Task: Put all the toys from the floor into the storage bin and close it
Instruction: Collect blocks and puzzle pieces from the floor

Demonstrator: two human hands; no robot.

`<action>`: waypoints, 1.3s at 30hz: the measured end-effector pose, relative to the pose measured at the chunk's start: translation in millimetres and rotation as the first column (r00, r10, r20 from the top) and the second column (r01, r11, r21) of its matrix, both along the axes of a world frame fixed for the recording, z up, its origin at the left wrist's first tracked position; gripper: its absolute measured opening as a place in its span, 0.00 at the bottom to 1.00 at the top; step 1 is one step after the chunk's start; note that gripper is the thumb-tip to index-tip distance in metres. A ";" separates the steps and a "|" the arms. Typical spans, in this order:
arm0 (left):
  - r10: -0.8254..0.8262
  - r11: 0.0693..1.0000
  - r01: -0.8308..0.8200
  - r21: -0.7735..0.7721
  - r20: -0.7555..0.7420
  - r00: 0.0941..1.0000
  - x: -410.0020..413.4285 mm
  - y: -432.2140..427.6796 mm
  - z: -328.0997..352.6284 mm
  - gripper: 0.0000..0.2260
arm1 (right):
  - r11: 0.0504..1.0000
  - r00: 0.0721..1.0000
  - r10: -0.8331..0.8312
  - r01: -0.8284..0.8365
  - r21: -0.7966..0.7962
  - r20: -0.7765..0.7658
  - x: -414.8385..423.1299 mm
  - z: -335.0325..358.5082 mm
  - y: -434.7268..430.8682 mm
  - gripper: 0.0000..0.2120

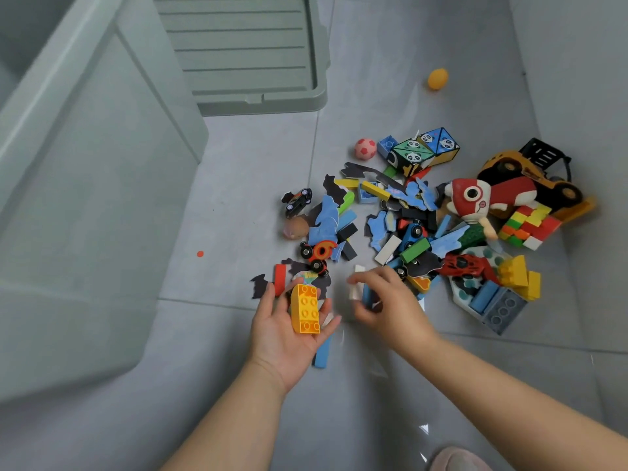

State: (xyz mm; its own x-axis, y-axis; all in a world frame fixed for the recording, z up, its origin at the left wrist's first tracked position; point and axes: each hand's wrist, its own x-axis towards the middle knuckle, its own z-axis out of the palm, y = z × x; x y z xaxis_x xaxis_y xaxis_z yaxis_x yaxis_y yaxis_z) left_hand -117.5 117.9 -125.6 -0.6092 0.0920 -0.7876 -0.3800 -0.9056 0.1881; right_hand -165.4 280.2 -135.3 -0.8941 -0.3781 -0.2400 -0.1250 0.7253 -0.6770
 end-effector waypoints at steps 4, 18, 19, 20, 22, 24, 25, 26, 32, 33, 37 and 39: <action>-0.041 0.998 0.043 0.044 -0.049 0.998 -2.8 3.7 1.7 0.24 | 0.966 0.992 0.120 -0.106 -0.238 0.044 34.0 40.8 -30.9 0.18; 0.156 0.988 -0.153 0.031 -0.094 0.983 2.1 -16.3 -2.2 0.16 | 0.966 0.986 0.097 -0.126 0.227 0.134 49.2 0.5 -25.2 0.26; 0.173 0.985 -0.172 0.018 -0.093 0.981 3.5 -18.8 -3.4 0.15 | 0.932 0.971 0.188 -0.224 0.286 0.147 54.4 -4.4 -31.7 0.31; 0.189 0.982 -0.189 0.010 -0.089 0.978 4.5 -21.1 -4.2 0.15 | 0.906 0.957 0.251 -0.286 0.313 0.148 58.0 -8.8 -38.1 0.35; 0.225 0.974 -0.225 0.004 -0.072 0.972 5.1 -25.2 -4.9 0.15 | 0.902 0.955 0.270 -0.296 0.315 0.125 59.8 -16.9 -46.6 0.35; 0.238 0.971 -0.239 -0.018 -0.044 0.970 5.2 -28.3 -5.8 0.15 | 0.950 0.984 0.159 -0.175 0.260 0.082 56.1 -20.6 -49.0 0.27; 0.236 0.971 -0.237 -0.034 -0.030 0.971 5.5 -29.5 -6.7 0.16 | 0.968 0.993 0.089 -0.106 0.228 0.080 52.9 -20.4 -47.4 0.24; 0.233 0.971 -0.233 -0.046 -0.018 0.972 5.8 -30.1 -6.5 0.16 | 0.979 0.996 0.034 -0.050 0.199 0.082 50.0 -19.7 -44.2 0.23; 0.231 0.970 -0.232 -0.069 -0.014 0.973 8.3 -30.7 -3.8 0.14 | 0.975 0.969 0.223 -0.220 0.039 -0.103 34.1 -13.7 -34.0 0.25; 0.235 0.970 -0.236 -0.066 -0.020 0.972 7.5 -30.5 -2.6 0.14 | 0.950 0.939 0.311 -0.306 0.059 -0.149 30.8 -16.7 -37.6 0.26; 0.262 0.963 -0.264 -0.046 -0.040 0.964 4.4 -32.1 3.1 0.15 | 0.832 0.779 0.552 -0.489 0.262 -0.299 22.8 -40.4 -48.5 0.21; 0.292 0.955 -0.294 -0.032 -0.048 0.955 3.9 -35.1 4.9 0.16 | 0.816 0.763 0.577 -0.517 0.259 -0.292 18.5 -48.8 -45.6 0.17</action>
State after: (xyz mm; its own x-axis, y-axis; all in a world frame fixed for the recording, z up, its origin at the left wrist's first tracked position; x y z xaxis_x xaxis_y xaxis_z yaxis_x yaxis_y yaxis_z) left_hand -113.7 82.8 -120.7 -0.6379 -0.1252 -0.7599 -0.0900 -0.9678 0.2351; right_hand -146.9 234.6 -184.1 -0.5797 -0.8128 -0.0577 -0.7331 0.5512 -0.3985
